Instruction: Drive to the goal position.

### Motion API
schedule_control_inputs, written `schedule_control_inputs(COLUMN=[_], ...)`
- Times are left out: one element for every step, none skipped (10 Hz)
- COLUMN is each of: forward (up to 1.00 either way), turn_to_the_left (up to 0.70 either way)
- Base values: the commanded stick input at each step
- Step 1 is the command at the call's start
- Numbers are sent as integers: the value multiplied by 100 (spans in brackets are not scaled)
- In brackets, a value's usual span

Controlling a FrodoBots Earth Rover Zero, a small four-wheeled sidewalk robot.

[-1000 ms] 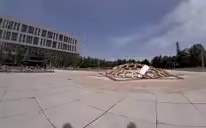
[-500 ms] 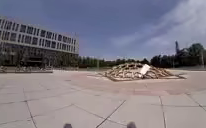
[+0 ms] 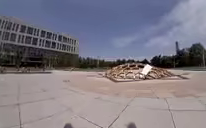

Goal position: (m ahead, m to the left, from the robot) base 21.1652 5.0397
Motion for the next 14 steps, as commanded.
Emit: schedule_control_inputs(forward=[45, 45, 45, 45, 45, 45, 45, 45, 45, 45, 45, 45, 45, 45], turn_to_the_left=[0, 0, 0, 0, 0, 0, 0, 0, 0, 0, 0, 0, 0, 0])
